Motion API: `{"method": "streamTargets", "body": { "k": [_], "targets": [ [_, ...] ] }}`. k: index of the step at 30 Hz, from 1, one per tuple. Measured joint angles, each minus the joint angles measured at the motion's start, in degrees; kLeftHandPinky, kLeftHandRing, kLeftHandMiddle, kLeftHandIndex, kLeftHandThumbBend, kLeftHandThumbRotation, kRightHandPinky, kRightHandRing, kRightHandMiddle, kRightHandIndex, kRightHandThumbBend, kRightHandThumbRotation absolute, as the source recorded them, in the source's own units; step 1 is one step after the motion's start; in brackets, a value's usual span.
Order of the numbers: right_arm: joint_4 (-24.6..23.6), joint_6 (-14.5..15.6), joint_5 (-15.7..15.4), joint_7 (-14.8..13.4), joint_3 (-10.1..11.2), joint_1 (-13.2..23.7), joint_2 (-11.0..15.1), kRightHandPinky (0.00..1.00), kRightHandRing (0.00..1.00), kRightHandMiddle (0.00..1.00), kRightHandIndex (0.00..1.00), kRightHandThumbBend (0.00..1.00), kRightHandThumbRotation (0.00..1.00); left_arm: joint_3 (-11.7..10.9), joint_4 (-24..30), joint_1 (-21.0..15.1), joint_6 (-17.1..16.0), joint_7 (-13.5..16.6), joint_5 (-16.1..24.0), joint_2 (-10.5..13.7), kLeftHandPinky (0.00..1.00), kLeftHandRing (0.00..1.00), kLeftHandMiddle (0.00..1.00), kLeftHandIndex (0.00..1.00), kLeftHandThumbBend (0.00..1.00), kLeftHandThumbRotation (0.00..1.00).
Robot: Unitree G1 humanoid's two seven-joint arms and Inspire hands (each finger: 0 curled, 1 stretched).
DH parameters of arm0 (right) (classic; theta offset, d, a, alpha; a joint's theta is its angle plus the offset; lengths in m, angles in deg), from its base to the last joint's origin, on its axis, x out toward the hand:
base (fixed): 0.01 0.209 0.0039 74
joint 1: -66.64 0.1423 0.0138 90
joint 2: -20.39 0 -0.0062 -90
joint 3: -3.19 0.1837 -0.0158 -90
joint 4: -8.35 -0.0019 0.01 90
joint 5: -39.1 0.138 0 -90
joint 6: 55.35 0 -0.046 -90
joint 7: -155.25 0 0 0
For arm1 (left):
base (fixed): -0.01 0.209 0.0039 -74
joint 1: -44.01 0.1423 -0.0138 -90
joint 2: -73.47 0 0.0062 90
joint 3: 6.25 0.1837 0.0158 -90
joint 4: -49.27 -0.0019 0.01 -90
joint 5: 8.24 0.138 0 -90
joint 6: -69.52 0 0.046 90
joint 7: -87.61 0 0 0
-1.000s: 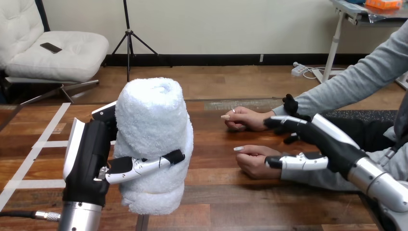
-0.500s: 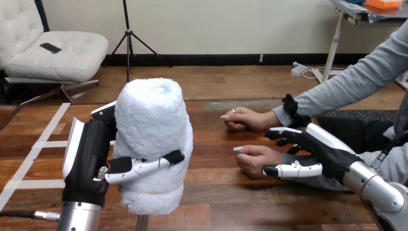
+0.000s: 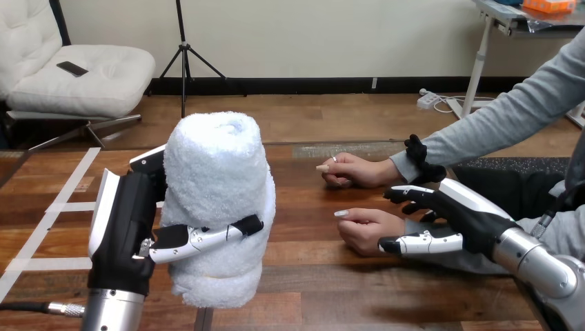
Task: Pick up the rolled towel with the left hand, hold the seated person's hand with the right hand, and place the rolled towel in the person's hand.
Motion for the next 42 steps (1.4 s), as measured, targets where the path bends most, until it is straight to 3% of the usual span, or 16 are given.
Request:
{"method": "streamTargets", "body": {
  "k": [25,42],
  "targets": [
    [3.0,2.0,-1.5,-0.5,-2.2,4.6,0.8,0.69,0.84,0.90,0.87,1.00,0.60,-1.4,0.0,0.0,0.0,-0.4,0.4,0.0,0.25,0.29,0.35,0.40,0.58,0.00],
    [3.1,4.0,-3.5,-0.6,-4.2,6.0,1.6,0.68,0.84,0.89,0.87,1.00,0.44,-1.4,0.0,0.0,0.0,-1.4,0.2,0.0,0.24,0.29,0.35,0.40,0.58,0.00]
  ]
}}
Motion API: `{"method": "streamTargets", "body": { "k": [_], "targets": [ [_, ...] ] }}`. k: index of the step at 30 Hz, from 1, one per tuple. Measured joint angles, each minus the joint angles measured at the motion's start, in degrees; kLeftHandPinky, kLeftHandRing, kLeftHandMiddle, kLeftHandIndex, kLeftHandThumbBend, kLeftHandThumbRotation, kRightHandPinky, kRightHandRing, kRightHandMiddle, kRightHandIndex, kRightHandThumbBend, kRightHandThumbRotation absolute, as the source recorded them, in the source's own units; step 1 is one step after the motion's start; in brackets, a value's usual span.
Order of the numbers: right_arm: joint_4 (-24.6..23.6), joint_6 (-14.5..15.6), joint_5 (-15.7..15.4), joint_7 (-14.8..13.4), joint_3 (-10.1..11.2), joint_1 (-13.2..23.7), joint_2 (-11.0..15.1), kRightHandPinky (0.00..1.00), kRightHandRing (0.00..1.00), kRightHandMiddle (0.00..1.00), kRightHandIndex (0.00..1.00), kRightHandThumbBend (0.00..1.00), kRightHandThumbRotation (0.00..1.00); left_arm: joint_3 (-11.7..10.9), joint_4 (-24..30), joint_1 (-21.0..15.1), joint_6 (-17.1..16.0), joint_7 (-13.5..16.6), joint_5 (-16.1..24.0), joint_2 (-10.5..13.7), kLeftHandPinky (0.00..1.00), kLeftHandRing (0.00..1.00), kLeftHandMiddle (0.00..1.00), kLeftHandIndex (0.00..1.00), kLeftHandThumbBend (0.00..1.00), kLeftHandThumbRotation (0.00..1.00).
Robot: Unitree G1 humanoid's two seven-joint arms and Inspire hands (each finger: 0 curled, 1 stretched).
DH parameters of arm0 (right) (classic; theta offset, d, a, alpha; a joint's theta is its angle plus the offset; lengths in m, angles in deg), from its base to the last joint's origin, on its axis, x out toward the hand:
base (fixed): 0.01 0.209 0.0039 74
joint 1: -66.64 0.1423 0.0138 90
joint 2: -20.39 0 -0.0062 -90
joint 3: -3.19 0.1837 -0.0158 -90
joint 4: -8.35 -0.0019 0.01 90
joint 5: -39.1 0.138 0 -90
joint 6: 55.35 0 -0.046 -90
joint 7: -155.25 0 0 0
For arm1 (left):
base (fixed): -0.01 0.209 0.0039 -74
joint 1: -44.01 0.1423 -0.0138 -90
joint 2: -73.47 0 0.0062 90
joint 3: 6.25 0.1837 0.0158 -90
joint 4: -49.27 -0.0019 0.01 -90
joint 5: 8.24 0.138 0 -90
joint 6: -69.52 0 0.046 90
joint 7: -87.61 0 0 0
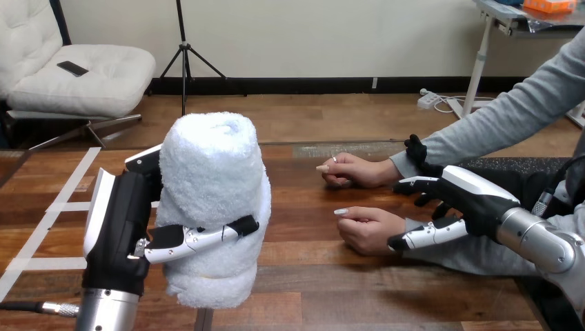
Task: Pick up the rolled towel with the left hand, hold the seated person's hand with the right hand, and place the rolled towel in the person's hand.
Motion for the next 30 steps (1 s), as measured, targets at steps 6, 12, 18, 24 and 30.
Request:
{"method": "streamTargets", "body": {
  "k": [6,12,18,24,30],
  "targets": [
    [0.2,0.1,-1.7,-0.1,-1.3,0.5,0.6,0.69,0.84,0.88,0.86,1.00,0.40,0.0,0.0,0.0,0.0,-0.2,0.0,0.0,0.24,0.29,0.35,0.40,0.58,0.00],
    [0.9,0.2,-2.7,-0.1,-2.4,1.0,1.3,0.70,0.83,0.87,0.85,1.00,0.38,-0.1,0.0,0.0,0.0,-0.4,0.0,0.0,0.24,0.29,0.35,0.40,0.57,0.00],
    [1.3,0.8,-3.8,-0.1,-3.2,1.7,1.6,0.71,0.83,0.87,0.85,1.00,0.35,-0.2,0.0,0.0,0.0,-0.7,-0.4,0.0,0.24,0.29,0.35,0.40,0.58,0.00],
    [1.7,1.2,-4.5,-0.2,-4.2,2.5,1.7,0.71,0.83,0.86,0.85,1.00,0.33,-0.3,0.0,0.0,0.0,-1.1,-1.0,0.0,0.24,0.28,0.35,0.40,0.58,0.00],
    [2.0,1.3,-5.1,-0.8,-4.7,3.0,1.7,0.72,0.84,0.85,0.84,1.00,0.31,-0.3,0.0,0.0,0.0,-1.3,-1.0,0.0,0.24,0.28,0.35,0.40,0.58,0.00]
  ]
}}
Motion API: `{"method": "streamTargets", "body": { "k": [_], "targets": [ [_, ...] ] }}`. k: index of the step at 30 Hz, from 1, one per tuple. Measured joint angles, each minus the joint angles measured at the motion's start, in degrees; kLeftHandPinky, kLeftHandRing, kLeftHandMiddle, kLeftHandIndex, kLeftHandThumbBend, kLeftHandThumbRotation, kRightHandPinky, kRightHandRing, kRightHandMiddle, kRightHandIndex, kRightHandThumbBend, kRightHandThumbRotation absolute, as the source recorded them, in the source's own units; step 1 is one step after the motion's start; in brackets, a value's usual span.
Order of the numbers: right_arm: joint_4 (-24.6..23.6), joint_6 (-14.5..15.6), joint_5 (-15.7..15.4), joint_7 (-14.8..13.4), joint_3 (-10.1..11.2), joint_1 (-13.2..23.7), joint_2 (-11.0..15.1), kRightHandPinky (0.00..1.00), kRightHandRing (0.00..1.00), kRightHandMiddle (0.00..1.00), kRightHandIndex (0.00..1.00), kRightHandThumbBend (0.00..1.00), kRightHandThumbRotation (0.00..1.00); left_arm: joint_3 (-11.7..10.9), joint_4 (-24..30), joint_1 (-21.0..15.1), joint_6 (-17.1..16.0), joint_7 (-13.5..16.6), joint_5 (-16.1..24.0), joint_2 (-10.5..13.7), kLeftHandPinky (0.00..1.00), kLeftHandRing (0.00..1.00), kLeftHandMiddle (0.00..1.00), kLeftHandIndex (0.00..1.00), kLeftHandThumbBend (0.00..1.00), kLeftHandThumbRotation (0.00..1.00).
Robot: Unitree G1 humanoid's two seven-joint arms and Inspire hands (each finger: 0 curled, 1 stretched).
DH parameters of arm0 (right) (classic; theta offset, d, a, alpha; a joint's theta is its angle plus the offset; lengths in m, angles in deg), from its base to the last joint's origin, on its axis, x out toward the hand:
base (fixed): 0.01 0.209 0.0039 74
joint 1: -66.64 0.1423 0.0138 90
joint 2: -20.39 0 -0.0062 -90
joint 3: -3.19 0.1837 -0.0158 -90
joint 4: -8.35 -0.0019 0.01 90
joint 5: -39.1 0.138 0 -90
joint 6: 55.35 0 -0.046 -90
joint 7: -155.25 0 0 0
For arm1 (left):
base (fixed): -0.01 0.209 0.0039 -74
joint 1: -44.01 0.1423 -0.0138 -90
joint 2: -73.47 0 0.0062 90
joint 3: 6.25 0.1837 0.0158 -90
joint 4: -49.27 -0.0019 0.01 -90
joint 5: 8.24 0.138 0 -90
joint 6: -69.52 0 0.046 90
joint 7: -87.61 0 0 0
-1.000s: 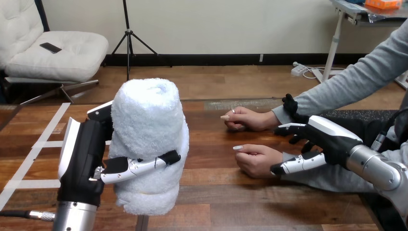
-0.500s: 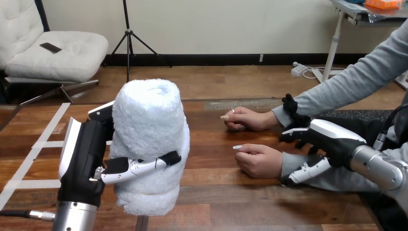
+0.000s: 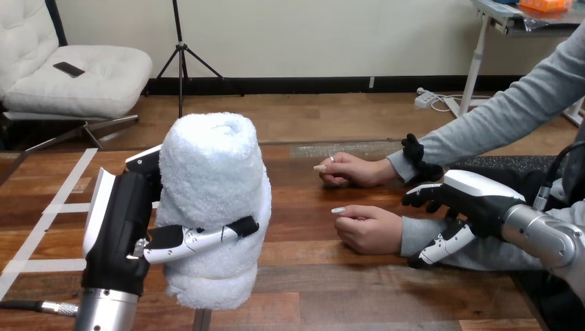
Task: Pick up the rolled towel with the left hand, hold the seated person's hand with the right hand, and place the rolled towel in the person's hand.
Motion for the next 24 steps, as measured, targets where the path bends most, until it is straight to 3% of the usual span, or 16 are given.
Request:
{"method": "streamTargets", "body": {
  "k": [10,19,24],
  "targets": [
    [0.8,-0.7,-2.2,-2.3,-1.9,0.9,0.2,0.76,0.82,0.83,0.82,1.00,0.32,-0.1,0.0,0.0,0.0,-0.1,-0.3,0.0,0.24,0.28,0.35,0.40,0.57,0.00],
    [1.3,-1.1,-2.8,-2.7,-2.4,1.1,0.4,0.78,0.82,0.82,0.82,1.00,0.33,-0.1,0.0,0.0,-0.2,-0.2,-0.3,0.0,0.24,0.28,0.35,0.40,0.57,0.00],
    [1.4,-1.1,-3.0,-2.8,-2.5,1.1,0.5,0.72,0.80,0.81,0.81,1.00,0.32,-0.2,0.0,0.0,-0.5,-0.2,-0.3,0.0,0.24,0.28,0.35,0.40,0.57,0.00]
  ]
}}
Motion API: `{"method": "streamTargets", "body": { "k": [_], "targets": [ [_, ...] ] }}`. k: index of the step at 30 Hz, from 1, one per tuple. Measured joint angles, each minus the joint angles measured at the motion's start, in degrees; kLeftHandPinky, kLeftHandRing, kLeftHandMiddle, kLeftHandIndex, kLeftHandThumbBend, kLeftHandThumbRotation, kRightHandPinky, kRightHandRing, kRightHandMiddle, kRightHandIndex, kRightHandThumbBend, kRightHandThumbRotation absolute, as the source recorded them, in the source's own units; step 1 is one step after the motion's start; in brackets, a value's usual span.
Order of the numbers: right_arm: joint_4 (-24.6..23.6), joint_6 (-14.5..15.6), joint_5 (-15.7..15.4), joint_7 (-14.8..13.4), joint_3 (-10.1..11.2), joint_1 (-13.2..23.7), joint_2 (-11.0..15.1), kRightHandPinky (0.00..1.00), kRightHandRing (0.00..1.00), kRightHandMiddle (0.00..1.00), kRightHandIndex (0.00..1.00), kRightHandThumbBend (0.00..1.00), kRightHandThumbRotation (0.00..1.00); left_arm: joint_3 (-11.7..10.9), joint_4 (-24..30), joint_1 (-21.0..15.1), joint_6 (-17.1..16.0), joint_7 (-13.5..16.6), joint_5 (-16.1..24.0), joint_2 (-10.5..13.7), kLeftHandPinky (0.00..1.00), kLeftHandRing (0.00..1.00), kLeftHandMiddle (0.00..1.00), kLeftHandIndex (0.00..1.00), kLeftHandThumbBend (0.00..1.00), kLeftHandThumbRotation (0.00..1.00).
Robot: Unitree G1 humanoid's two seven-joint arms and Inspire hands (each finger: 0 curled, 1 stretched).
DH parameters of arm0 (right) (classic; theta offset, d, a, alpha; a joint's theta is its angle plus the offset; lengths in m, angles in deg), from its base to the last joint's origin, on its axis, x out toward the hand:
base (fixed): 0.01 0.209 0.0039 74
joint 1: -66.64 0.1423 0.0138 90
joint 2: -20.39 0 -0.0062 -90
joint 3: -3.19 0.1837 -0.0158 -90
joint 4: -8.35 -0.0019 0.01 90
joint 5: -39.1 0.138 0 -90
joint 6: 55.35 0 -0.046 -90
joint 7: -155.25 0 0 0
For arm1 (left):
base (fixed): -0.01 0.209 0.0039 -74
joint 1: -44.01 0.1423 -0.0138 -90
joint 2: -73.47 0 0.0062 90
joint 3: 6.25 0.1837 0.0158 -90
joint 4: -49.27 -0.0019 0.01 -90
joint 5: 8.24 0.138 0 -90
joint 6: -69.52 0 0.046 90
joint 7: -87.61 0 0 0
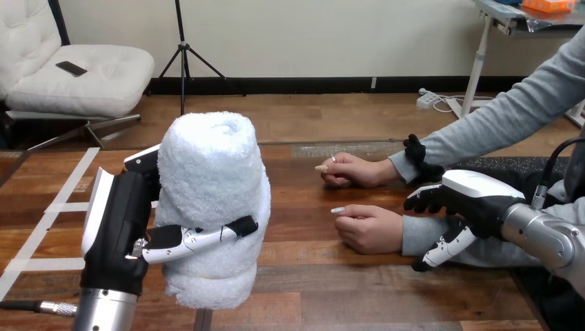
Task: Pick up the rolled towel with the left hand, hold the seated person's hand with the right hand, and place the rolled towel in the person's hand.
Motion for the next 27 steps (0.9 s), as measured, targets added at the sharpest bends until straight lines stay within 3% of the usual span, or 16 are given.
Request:
{"method": "streamTargets", "body": {
  "k": [9,19,27],
  "targets": [
    [0.0,1.3,0.0,0.6,0.0,0.0,0.0,0.64,0.77,0.81,0.81,1.00,0.34,-0.4,0.0,0.0,-0.5,-0.4,-0.3,0.0,0.24,0.28,0.35,0.40,0.57,0.00],
    [0.1,1.7,0.0,0.8,-0.1,0.0,0.0,0.62,0.74,0.79,0.79,1.00,0.41,-0.7,0.0,0.0,-0.5,-0.4,-0.3,0.0,0.24,0.28,0.35,0.40,0.57,0.00],
    [0.1,1.7,-0.4,0.4,-1.3,0.0,0.0,0.61,0.73,0.77,0.76,1.00,0.40,-0.8,0.0,0.0,-0.8,-0.4,-0.3,0.0,0.24,0.28,0.35,0.40,0.57,0.00]
  ]
}}
